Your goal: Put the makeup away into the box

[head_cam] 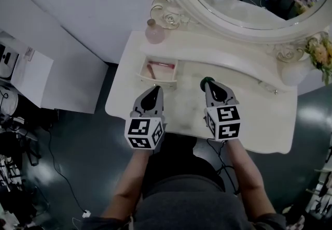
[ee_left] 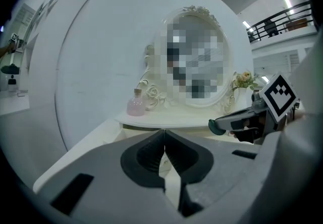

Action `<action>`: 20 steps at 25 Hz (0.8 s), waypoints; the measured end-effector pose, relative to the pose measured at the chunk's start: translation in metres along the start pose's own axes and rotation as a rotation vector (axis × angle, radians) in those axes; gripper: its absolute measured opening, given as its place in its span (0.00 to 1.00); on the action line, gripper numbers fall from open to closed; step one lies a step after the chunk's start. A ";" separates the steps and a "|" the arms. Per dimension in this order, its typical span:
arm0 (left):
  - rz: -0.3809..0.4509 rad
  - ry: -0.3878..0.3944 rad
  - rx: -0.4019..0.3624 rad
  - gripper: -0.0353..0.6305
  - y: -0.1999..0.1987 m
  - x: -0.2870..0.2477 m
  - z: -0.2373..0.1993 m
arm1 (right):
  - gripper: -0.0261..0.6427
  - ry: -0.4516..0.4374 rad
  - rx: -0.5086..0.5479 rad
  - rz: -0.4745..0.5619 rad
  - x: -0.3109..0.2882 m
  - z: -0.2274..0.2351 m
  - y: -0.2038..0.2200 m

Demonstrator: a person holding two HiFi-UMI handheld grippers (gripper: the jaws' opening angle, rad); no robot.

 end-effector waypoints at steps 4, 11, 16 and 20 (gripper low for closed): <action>0.001 -0.034 0.023 0.06 0.001 0.005 -0.019 | 0.05 -0.040 0.031 0.006 -0.013 -0.015 -0.015; 0.007 -0.068 0.054 0.06 0.001 0.009 -0.047 | 0.05 -0.100 0.087 0.004 -0.036 -0.044 -0.036; 0.011 -0.089 0.072 0.06 0.000 0.011 -0.065 | 0.05 -0.135 0.120 0.003 -0.051 -0.061 -0.049; 0.014 -0.105 0.084 0.06 0.000 0.012 -0.081 | 0.05 -0.159 0.141 -0.004 -0.065 -0.074 -0.058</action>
Point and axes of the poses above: the fingertips, and each gripper's own axes: x backward along the fingers, z to its right, y out of its underside, the point moved 5 cm from there along x, backward along the fingers, and after that the axes turned 8 degrees about -z, right-handed, at the moved point
